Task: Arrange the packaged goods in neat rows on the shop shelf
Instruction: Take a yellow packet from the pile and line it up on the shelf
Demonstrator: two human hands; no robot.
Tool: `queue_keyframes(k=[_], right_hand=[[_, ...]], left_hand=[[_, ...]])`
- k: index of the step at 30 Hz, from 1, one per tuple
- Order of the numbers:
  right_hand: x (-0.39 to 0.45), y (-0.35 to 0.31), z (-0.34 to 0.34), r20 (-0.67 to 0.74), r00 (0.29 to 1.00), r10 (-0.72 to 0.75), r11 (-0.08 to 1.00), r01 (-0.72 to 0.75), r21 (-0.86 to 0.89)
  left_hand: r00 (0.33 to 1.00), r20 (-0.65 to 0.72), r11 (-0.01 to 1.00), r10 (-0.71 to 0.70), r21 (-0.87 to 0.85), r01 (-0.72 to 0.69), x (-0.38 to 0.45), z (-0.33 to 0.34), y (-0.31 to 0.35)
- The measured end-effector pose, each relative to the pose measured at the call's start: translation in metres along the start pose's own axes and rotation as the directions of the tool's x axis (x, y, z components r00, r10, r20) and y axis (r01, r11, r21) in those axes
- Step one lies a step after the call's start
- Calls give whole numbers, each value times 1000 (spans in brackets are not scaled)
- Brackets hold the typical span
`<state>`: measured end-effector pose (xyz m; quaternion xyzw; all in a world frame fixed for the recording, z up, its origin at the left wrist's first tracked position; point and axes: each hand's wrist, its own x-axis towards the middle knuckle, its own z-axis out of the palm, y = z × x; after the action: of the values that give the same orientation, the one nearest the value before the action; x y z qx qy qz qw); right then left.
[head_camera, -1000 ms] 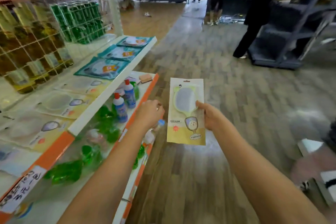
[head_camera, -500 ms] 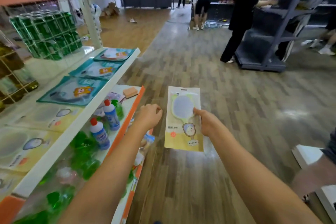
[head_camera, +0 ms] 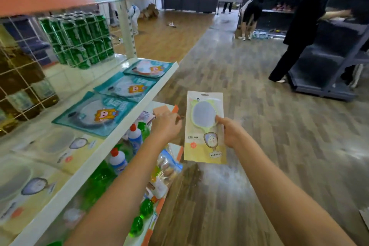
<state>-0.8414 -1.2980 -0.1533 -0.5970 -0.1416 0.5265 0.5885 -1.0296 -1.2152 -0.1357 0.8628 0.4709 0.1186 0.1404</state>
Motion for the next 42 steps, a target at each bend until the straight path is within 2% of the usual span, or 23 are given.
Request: queue_keyframes(k=[3, 7, 13, 18, 21, 24, 28, 32, 35, 39, 42], right_hand=[[26, -6, 21, 20, 1000, 23, 1000, -23, -19], [59, -16, 63, 135, 988, 71, 997, -65, -53], [111, -34, 136, 309, 938, 160, 976, -105, -189], [134, -43, 196, 466, 863, 197, 963, -81, -259], [141, -36, 224, 532, 801, 273, 942, -109, -318], [138, -23, 252, 615, 720, 321, 924, -96, -369], [121, -3, 293, 676, 646, 354, 898, -34, -438], [101, 18, 323, 677, 596, 431, 858, -39, -512], [83, 30, 341, 691, 556, 461, 851, -57, -522], [65, 44, 359, 702, 537, 469, 850, -56, -525], [57, 48, 369, 709, 535, 460, 857, -57, -513]], left_hand=[[998, -17, 998, -59, 37, 59, 9, -7, -14], [982, -84, 984, -166, 57, 171, 21, -20, -41], [919, -178, 927, -353, 68, 369, 34, -42, -86], [823, -257, 844, -507, 48, 534, 32, -58, -114], [762, -308, 795, -570, 28, 606, 21, -62, -126], [664, -341, 704, -665, 10, 710, 1, -65, -137], [540, -344, 582, -768, -23, 813, -36, -71, -146], [459, -297, 491, -837, -41, 870, -67, -78, -160], [393, -301, 444, -869, -123, 888, -88, -86, -170], [329, -311, 419, -892, -292, 860, -99, -102, -174], [314, -330, 428, -890, -367, 826, -102, -109, -179]])
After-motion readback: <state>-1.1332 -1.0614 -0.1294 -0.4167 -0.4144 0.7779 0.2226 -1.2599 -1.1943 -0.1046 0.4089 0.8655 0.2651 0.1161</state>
